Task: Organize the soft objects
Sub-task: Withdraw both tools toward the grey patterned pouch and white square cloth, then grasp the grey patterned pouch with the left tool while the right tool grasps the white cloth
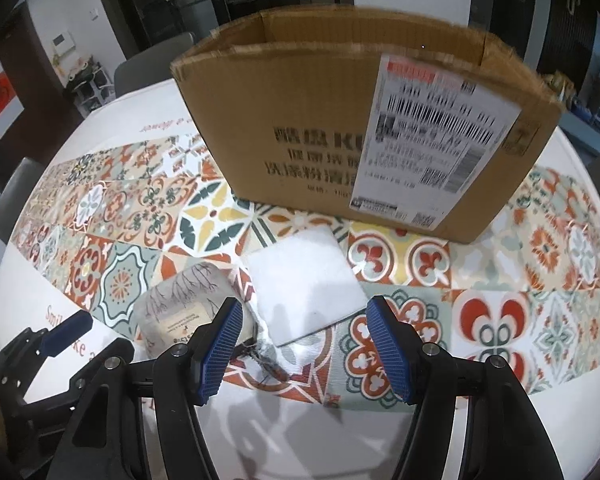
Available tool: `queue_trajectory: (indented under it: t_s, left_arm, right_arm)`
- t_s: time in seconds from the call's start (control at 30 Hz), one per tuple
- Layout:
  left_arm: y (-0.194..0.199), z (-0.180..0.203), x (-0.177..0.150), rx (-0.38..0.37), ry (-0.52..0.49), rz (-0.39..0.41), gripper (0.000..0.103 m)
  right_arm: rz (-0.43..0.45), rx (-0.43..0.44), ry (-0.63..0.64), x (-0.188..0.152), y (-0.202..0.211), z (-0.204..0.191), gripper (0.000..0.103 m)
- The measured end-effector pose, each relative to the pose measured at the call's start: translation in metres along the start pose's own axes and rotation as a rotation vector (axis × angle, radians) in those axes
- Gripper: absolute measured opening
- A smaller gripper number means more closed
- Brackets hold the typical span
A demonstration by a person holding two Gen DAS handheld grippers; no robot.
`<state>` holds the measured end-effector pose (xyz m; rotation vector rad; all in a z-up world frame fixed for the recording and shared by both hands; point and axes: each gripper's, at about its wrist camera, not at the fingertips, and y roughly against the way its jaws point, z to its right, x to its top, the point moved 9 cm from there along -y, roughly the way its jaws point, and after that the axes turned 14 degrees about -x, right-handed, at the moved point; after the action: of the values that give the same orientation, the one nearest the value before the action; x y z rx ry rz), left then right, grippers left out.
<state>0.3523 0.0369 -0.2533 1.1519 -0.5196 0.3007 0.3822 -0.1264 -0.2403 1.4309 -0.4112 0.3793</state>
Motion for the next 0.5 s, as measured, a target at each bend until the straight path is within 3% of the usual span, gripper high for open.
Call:
queue_trajectory:
  t_s: [0.5]
  left_arm:
    - [-0.03, -0.012, 0.006, -0.044, 0.04, -0.031, 0.058]
  right_arm:
    - [-0.07, -0.03, 0.032, 0.001, -0.044, -0.007, 0.066]
